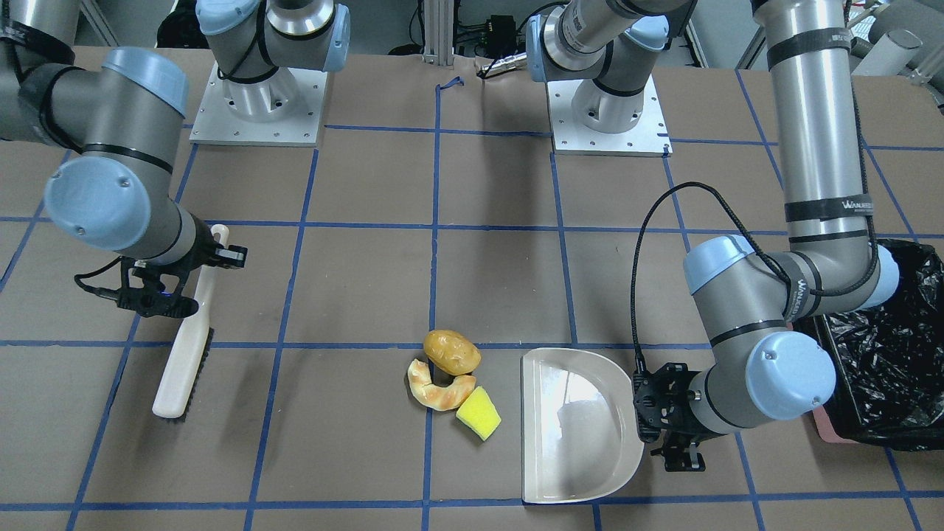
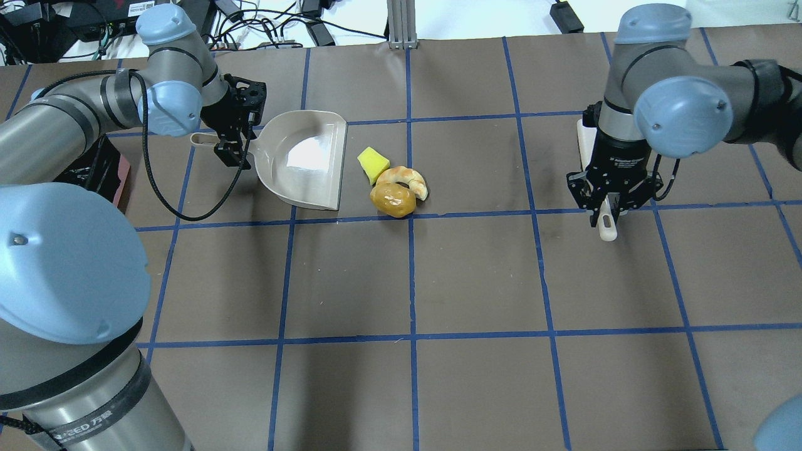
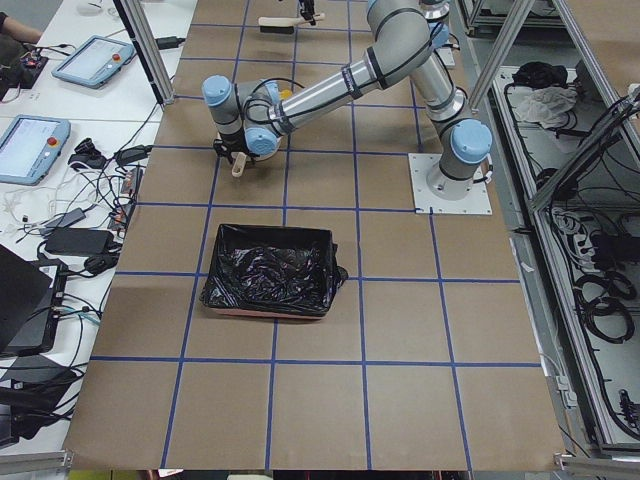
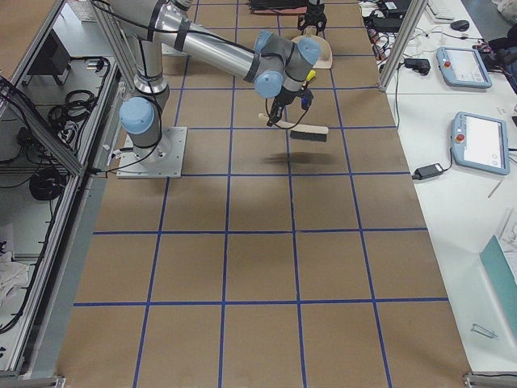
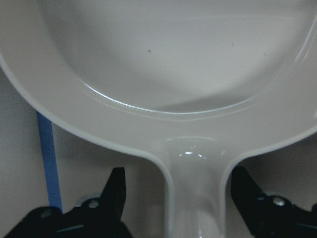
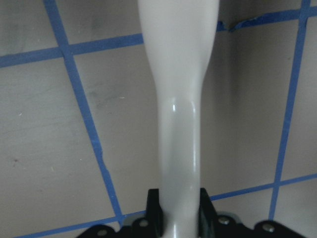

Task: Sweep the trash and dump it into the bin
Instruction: 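Lift the white brush with the right gripper and carry it toward the debris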

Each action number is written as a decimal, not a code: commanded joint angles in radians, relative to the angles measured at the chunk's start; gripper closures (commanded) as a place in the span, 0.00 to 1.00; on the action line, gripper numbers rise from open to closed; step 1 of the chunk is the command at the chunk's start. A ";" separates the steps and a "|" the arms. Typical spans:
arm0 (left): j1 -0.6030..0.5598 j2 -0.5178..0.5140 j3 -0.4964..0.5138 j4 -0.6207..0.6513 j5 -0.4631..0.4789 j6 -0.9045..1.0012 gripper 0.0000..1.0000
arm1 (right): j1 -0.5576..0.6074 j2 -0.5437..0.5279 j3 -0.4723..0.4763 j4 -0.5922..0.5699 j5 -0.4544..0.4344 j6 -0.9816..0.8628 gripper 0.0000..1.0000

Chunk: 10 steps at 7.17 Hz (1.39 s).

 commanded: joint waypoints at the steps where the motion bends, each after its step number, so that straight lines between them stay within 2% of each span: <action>1: 0.001 -0.003 -0.002 0.000 -0.021 0.008 0.44 | 0.124 0.011 0.000 0.015 0.033 0.211 0.77; 2: -0.002 -0.003 -0.002 0.000 -0.020 0.007 0.51 | 0.153 0.017 -0.006 0.010 0.065 0.269 0.77; 4: 0.000 0.000 -0.003 0.000 -0.015 0.007 0.82 | 0.208 0.028 -0.009 0.010 0.105 0.380 0.77; 5: 0.000 0.001 -0.003 0.000 -0.017 0.004 0.92 | 0.247 0.027 -0.011 0.009 0.109 0.437 0.77; 6: 0.000 -0.001 -0.009 0.000 -0.018 0.004 0.95 | 0.280 0.027 -0.011 0.010 0.115 0.496 0.77; 8: -0.003 -0.001 -0.011 0.000 -0.019 -0.004 0.95 | 0.357 0.030 -0.011 0.009 0.193 0.613 0.77; 10: -0.003 -0.003 -0.012 0.000 -0.019 -0.004 0.95 | 0.380 0.077 -0.011 -0.065 0.277 0.674 0.77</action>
